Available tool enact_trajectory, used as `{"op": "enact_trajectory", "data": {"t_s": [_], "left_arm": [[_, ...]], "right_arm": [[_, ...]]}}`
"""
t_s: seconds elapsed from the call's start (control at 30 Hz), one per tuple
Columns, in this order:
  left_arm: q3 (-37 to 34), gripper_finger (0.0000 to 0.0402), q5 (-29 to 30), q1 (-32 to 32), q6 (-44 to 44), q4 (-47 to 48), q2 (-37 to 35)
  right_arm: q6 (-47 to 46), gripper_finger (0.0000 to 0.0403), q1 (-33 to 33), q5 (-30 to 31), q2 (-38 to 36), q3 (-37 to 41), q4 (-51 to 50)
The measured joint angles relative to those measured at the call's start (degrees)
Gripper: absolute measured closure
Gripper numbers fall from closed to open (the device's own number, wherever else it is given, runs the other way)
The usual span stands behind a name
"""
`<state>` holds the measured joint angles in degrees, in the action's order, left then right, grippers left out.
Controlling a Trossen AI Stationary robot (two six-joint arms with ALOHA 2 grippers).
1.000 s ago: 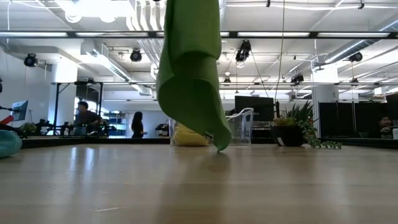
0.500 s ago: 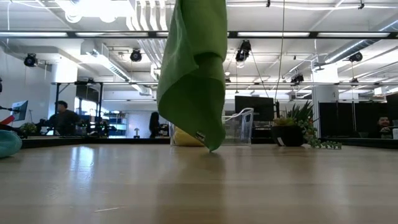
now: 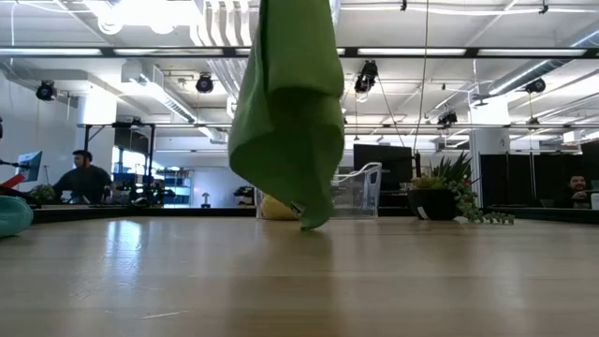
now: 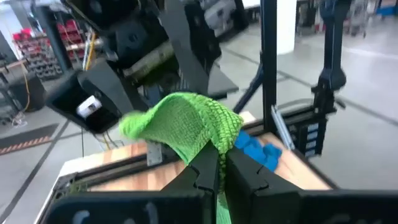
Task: Fold microfiber towels
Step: Fold the green microfiber towel
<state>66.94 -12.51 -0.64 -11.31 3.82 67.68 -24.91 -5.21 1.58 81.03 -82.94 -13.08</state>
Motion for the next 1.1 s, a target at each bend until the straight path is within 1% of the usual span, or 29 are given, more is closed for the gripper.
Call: {"op": "enact_trajectory", "data": {"t_s": [0.17, 0.27, 0.43, 0.57, 0.7, 0.8, 0.93, 1.1], "left_arm": [[0.00, 0.0402, 0.00, 0.00, -1.55, 2.74, 0.00], [-0.02, 0.0402, 0.00, 0.00, -1.58, 2.85, 0.00], [-0.02, 0.0402, -0.03, 0.00, -1.62, 2.79, 0.00], [-0.05, 0.0402, -0.22, 0.00, -1.63, 2.82, 0.00], [-0.11, 0.0402, -0.24, 0.00, -1.53, 3.29, 0.00], [-0.11, 0.0402, -0.24, 0.00, -1.50, 4.09, 0.00], [-0.15, 0.0402, -0.23, 0.01, -1.34, 7.08, 0.00], [-0.15, 0.0402, -0.18, 0.00, -1.18, 7.53, 0.00]], "right_arm": [[0.71, 0.0218, 0.02, -0.96, 0.00, 0.02, 0.06], [0.97, 0.0229, 0.02, -2.57, 0.28, 0.02, 0.34], [0.90, 0.0256, 0.00, -3.40, 1.79, 0.02, 1.86], [0.94, 0.0258, 0.00, -3.59, 3.55, 0.02, 3.46], [1.38, 0.0267, 0.01, -6.41, 4.31, 0.04, 4.52], [1.53, 0.0289, 0.00, -6.77, 4.28, 0.04, 4.52], [2.20, 0.0329, 0.00, -6.86, 4.06, 0.04, 4.33], [2.43, 0.0375, 0.00, -8.06, 3.82, 0.04, 4.35]]}}
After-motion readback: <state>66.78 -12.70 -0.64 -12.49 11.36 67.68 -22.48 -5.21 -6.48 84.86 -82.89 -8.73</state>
